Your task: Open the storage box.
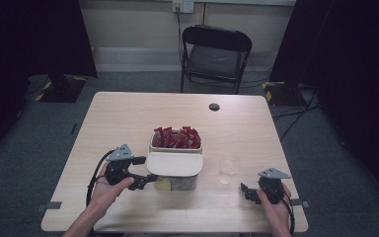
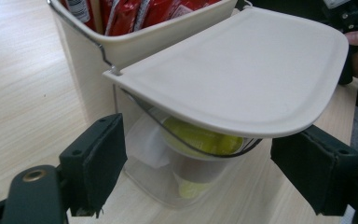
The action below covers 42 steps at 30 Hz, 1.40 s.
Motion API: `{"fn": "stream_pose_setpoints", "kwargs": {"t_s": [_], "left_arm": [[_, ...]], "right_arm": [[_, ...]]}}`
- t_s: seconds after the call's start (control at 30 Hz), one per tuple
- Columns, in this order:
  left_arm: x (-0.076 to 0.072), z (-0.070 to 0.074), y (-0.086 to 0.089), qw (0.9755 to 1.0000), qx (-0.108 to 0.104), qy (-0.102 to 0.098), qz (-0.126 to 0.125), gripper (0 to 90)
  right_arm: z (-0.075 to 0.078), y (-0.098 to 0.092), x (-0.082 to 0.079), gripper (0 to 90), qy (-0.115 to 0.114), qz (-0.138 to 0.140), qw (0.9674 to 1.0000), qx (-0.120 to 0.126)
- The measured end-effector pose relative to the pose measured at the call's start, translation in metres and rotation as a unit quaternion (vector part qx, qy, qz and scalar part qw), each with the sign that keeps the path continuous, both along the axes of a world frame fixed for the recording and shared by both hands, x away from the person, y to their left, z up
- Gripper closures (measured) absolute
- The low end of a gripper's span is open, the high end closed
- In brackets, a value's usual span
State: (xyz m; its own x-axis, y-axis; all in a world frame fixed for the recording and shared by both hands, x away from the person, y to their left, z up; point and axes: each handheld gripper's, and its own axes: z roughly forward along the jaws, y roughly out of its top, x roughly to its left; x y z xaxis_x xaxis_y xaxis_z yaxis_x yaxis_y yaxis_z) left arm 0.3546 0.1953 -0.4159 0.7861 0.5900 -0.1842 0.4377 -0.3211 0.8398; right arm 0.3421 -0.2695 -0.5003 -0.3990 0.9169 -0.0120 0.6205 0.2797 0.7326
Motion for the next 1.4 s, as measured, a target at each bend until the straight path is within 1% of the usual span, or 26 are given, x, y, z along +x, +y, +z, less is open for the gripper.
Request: {"fn": "stream_pose_setpoints", "kwargs": {"t_s": [0.07,0.13,0.23,0.33,0.4,0.43,0.47,0.53,0.63,0.7,0.77,0.87,0.9,1.03,1.13,1.23,1.33,1.4], "left_arm": [[0.001,0.000,0.000,1.0000,-0.004,0.003,0.001,17.4],[0.002,0.001,0.001,1.0000,-0.004,0.001,0.004,17.2],[0.003,0.005,0.002,1.0000,0.000,-0.001,0.001,17.2],[0.005,0.008,0.003,1.0000,-0.004,-0.001,0.002,16.9],[0.007,0.011,0.003,1.0000,-0.001,-0.003,-0.003,17.4],[0.008,0.012,0.003,1.0000,-0.002,-0.003,-0.003,17.4],[0.008,0.013,0.003,1.0000,-0.007,0.000,-0.001,17.2],[0.010,0.014,0.004,0.9999,-0.010,-0.002,-0.003,16.9],[0.010,0.014,0.004,0.9999,-0.011,0.003,-0.001,16.7],[0.010,0.014,0.004,1.0000,-0.009,0.001,-0.002,17.0],[0.011,0.014,0.005,0.9999,-0.013,0.005,0.001,16.4],[0.011,0.016,0.004,0.9999,-0.011,0.004,0.003,16.4],[0.012,0.017,0.004,1.0000,-0.009,0.002,0.001,16.4],[0.015,0.021,0.003,0.9999,-0.011,0.003,0.001,16.2],[0.018,0.025,0.003,0.9999,-0.013,-0.001,0.006,16.3],[0.021,0.026,0.002,0.9998,-0.017,0.003,0.006,16.1],[0.024,0.029,0.000,0.9999,-0.010,0.006,0.003,16.2],[0.026,0.031,0.001,0.9999,-0.016,0.005,0.003,16.3]], "right_arm": [[0.000,0.000,0.000,11.3,0.000,0.000,1.0000,0.000],[0.000,0.000,0.000,11.3,0.000,0.000,1.0000,0.000],[0.000,0.000,0.000,11.3,0.000,0.000,1.0000,0.000],[0.000,0.000,0.000,11.3,0.000,0.000,1.0000,0.000],[0.000,0.000,0.000,11.3,0.000,0.000,1.0000,0.000],[0.000,0.000,0.000,11.3,0.000,0.000,1.0000,0.000],[0.000,0.000,0.000,11.3,0.000,0.000,1.0000,0.000],[0.000,0.000,0.000,11.3,0.000,0.000,1.0000,0.000],[0.000,0.000,0.000,11.3,0.000,0.000,1.0000,0.000],[0.000,0.000,0.000,11.3,0.000,0.000,1.0000,0.000],[0.000,0.000,0.000,11.3,0.000,0.000,1.0000,0.000],[0.000,0.000,0.000,11.3,0.000,0.000,1.0000,0.000],[0.000,0.000,0.000,11.4,0.000,0.000,1.0000,0.000],[0.000,0.000,0.000,11.3,0.000,0.000,1.0000,0.000],[0.000,0.000,0.000,11.4,0.000,0.000,1.0000,0.000],[0.000,0.000,0.000,11.3,0.000,0.001,1.0000,0.000],[0.000,0.000,0.000,11.3,0.000,0.001,1.0000,0.000],[0.000,0.000,0.000,11.3,0.000,0.000,1.0000,0.000]]}}
